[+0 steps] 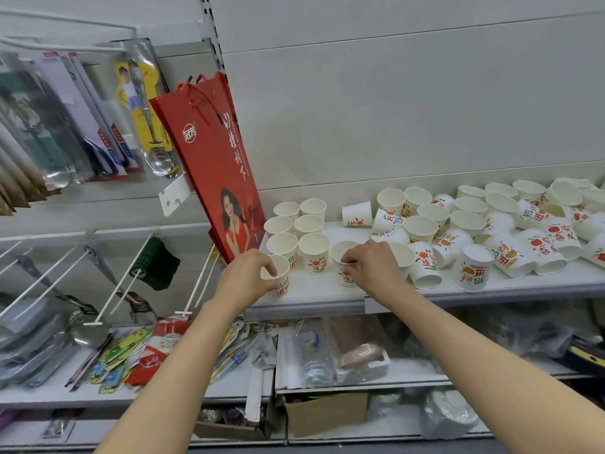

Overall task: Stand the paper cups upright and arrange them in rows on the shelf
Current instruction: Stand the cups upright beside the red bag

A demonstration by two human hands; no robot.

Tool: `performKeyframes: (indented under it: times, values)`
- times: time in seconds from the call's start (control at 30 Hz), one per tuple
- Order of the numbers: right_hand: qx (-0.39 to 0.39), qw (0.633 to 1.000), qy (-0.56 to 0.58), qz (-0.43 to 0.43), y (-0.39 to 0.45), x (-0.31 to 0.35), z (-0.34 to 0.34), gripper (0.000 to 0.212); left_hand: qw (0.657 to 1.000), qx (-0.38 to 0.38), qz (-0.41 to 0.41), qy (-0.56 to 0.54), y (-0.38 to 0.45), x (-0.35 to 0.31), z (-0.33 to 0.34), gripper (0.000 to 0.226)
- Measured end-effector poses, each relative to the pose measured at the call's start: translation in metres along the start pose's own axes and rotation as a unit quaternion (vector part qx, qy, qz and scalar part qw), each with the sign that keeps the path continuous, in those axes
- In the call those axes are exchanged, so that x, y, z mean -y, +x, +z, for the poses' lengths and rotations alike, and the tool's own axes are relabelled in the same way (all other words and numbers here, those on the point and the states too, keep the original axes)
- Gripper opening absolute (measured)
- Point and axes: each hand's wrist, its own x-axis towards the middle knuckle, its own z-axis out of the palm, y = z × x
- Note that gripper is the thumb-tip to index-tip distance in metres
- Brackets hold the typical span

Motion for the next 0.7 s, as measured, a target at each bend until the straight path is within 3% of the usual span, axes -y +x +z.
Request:
performKeyframes:
  times: [0.2,0.4,0.7]
  values:
    - [0.024,0.999,0.016,0.032,0.012,-0.007,0.0,0.017,0.999,-0.025,0.003,-0.047,0.003,-0.006,-0.003,0.026]
    - [-0.009,0.998,0.058,-0.032,0.021,-0.027,-0.015,0.028,0.996,-0.076,0.024,-0.05,0.04,-0.044,-0.021,0.018]
    - [-0.044,0.998,-0.012,-0.037,0.078,-0.109,-0.037,0.009,0.989,0.023,0.109,0.1,0.172,-0.137,0.027,0.032]
